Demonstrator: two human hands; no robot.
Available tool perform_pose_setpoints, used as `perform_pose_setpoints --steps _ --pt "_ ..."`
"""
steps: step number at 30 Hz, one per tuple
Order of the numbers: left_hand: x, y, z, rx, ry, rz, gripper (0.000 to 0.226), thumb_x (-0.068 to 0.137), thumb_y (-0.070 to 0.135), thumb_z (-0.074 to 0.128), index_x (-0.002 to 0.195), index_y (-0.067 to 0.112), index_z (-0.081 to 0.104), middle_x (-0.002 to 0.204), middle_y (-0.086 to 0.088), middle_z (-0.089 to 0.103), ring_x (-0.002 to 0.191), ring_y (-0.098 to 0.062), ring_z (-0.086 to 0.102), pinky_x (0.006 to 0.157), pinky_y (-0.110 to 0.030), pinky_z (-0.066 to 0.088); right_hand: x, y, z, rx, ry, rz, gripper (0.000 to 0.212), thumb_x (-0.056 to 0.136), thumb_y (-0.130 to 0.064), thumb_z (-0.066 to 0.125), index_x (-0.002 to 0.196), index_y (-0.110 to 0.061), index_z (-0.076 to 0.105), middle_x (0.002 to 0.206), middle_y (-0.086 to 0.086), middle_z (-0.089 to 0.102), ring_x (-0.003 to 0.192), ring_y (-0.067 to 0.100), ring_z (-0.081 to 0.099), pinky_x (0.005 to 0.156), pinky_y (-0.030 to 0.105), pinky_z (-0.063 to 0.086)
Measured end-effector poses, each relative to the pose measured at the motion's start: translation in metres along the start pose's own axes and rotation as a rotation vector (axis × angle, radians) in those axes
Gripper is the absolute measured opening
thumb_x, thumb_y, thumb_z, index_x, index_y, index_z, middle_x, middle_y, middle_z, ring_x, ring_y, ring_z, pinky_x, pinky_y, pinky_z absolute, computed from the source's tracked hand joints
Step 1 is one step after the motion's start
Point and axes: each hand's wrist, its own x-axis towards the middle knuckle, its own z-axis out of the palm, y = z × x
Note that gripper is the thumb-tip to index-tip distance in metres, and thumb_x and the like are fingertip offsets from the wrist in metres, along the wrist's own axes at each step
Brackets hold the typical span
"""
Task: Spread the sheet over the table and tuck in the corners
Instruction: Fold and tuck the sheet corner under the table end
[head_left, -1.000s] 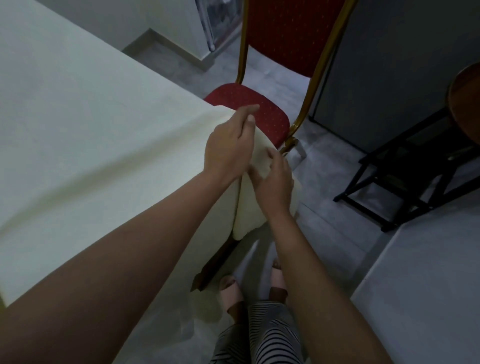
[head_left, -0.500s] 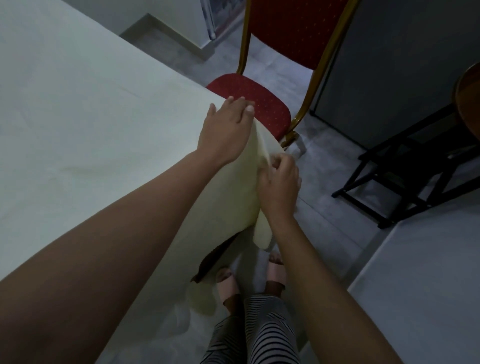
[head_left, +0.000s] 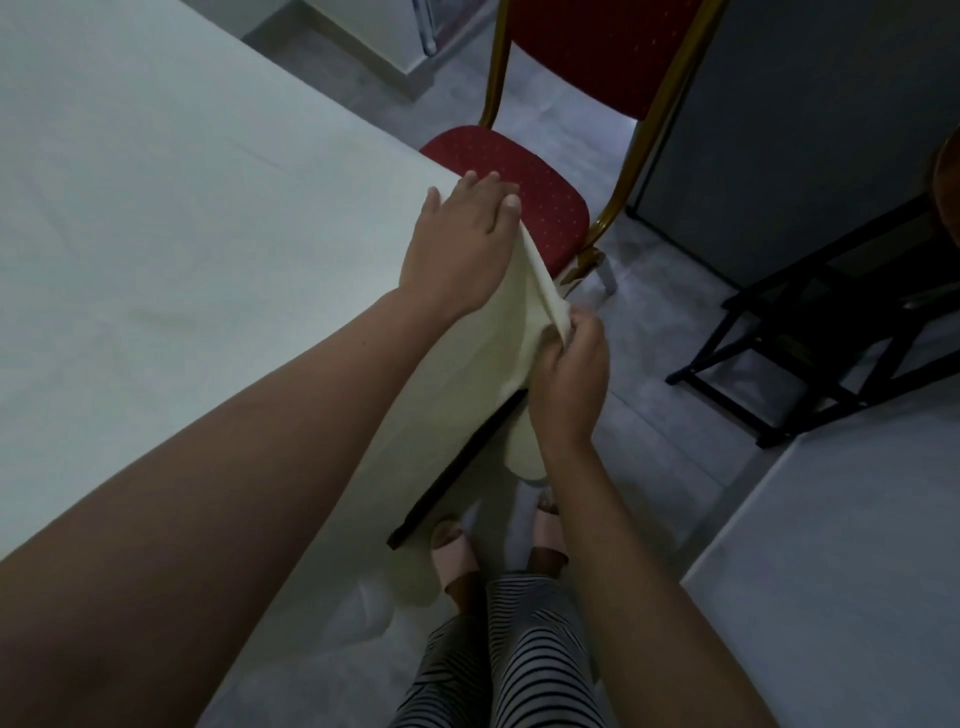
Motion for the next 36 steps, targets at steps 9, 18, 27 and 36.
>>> perform_pose_setpoints --steps 9,18,27,36 --pt "0.000 0.001 0.000 -0.057 0.041 -0.001 0.042 0.102 0.031 0.026 0.128 0.017 0.056 0.139 -0.001 0.053 0.140 -0.018 0.032 0.116 -0.041 0.011 -0.006 0.028 0.008 -0.167 -0.129 0.156 0.045 0.090 -0.016 0.050 0.133 -0.026 0.042 0.116 0.009 0.059 0.103 0.025 0.055 0.080 0.038 0.048" --pt "0.001 0.001 0.000 -0.044 0.043 -0.010 0.041 0.102 0.029 0.027 0.129 0.017 0.056 0.139 -0.001 0.052 0.139 -0.016 0.033 0.115 -0.040 0.013 0.053 -0.028 0.024 -0.068 -0.235 0.009 0.054 0.094 0.001 0.033 0.144 -0.017 0.037 0.154 0.006 0.032 0.138 0.023 0.033 0.106 0.041 0.040" --pt "0.001 0.001 0.001 -0.067 0.067 -0.006 0.040 0.101 0.029 0.028 0.120 0.015 0.061 0.129 -0.003 0.059 0.134 -0.019 0.039 0.114 -0.041 0.016 0.022 -0.021 0.014 -0.082 -0.024 0.176 0.014 0.093 -0.015 0.054 0.083 -0.013 0.064 0.074 -0.002 0.065 0.060 0.010 0.052 0.051 0.024 0.037" --pt "0.001 0.001 -0.001 -0.077 0.040 -0.007 0.039 0.101 0.030 0.028 0.114 0.015 0.062 0.125 -0.003 0.060 0.135 -0.019 0.039 0.114 -0.041 0.016 0.011 0.041 -0.025 -0.299 -0.187 0.108 0.015 0.092 -0.016 0.055 0.078 -0.014 0.051 0.081 0.004 0.054 0.077 0.022 0.055 0.058 0.027 0.032"
